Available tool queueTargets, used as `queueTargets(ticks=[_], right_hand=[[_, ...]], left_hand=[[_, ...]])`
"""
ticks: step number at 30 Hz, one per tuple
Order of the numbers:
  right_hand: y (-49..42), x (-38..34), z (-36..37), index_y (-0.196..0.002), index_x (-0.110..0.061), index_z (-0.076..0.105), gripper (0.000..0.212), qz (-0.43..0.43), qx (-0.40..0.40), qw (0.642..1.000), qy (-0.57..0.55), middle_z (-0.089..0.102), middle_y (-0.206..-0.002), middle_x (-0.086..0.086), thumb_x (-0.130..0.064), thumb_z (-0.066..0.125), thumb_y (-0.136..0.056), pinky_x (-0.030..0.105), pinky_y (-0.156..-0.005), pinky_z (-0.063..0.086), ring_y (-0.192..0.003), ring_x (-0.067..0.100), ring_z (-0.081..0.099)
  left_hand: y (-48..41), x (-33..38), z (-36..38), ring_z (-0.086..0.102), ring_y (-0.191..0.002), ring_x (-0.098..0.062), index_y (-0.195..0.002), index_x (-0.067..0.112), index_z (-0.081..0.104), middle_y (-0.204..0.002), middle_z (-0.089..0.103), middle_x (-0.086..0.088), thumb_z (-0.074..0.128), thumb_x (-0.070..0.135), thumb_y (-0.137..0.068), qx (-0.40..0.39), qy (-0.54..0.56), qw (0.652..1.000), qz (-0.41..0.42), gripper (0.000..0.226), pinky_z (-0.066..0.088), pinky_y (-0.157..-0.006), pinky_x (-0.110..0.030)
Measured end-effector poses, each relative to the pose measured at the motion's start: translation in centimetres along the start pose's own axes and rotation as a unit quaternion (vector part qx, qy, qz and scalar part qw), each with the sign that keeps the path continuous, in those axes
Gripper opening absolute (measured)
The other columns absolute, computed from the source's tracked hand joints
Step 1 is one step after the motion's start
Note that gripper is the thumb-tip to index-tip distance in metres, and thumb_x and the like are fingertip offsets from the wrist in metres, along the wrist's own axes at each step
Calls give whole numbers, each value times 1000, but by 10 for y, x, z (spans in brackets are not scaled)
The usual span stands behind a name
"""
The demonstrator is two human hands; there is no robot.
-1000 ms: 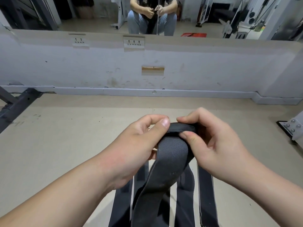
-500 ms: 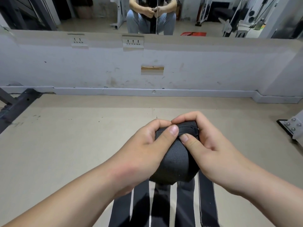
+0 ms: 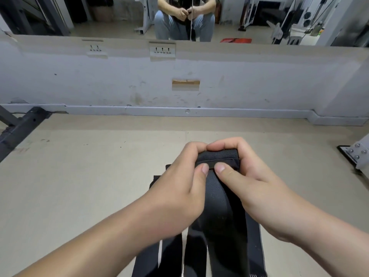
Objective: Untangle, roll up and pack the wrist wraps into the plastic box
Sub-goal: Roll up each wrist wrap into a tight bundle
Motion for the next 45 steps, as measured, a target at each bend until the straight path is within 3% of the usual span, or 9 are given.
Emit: queueTargets(ticks=[6,12,20,23,25,27,32,36,45], right_hand=[[-4,-3,-2,-87,-27,72,43,12,-1,997,-79,75,-96,8,5,50,-104,43,-82,54,-88,25,69],[-11,-3,-3,-69,-27,70,47,-31,-15,998,55,69,-83,-1,9,54,-95,25,-70,46,-79,18,62],[-8,10,0,-58,-24,63,55,14,-17,998,54,57,-81,-2,23,49,-84,30,-67,39,-75,22,53],[-7,6,7,-82,-27,70,34,50,-25,996,-72,64,-83,11,4,57,-81,33,-70,45,-77,22,60],[-6,6,8,-114,-44,70,49,84,-18,981,-172,68,-99,20,-6,62,-83,34,-80,53,-88,24,69],[-6,8,6,-130,-46,64,40,105,7,972,-208,77,-102,7,-21,63,-99,31,-77,59,-92,20,76],[-2,24,5,-121,-35,65,33,138,43,982,-123,81,-104,-3,-57,53,-99,38,-87,60,-98,15,78],[-1,31,4,-118,-28,63,32,156,53,972,-169,78,-101,3,-53,54,-101,42,-82,61,-93,21,77],[-19,36,-10,-109,-29,60,4,147,63,974,-160,74,-94,4,-26,58,-108,39,-71,55,-83,22,70]], left_hand=[[-7,-13,-7,75,-89,-14,-130,22,65,-105,80,0,55,22,-109,-46,225,963,-141,23,58,-81,-31],[-2,-26,25,77,-107,-28,-104,15,85,-114,80,-13,59,43,-93,-97,416,863,-270,40,56,-102,-45],[-1,-26,11,78,-101,-31,-114,12,68,-107,80,-16,47,46,-109,-31,249,944,-213,41,62,-86,-42],[-5,-23,1,78,-94,-25,-114,14,65,-102,79,-11,49,42,-110,17,227,958,-173,33,61,-85,-42],[-6,-18,-3,78,-99,-26,-114,18,65,-103,80,-8,49,41,-110,46,220,964,-140,28,61,-93,-51],[-4,-12,-7,76,-99,-21,-113,27,62,-101,79,1,49,40,-110,80,192,972,-104,19,60,-95,-51],[4,12,-5,63,-102,-1,-120,50,41,-109,64,21,40,45,-99,96,20,995,2,22,50,-87,-23],[1,14,5,56,-103,-1,-126,55,28,-124,50,23,27,49,-105,71,-108,991,19,23,45,-89,-28],[-19,-27,18,73,-115,-20,-113,40,69,-114,78,3,46,70,-100,52,245,946,-206,40,52,-109,-54]])
Point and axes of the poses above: each hand's wrist, its own y-axis away from the middle knuckle, its own z-axis out of the palm, x = y × z, the point moved 9 cm from there along -y, towards the middle knuckle
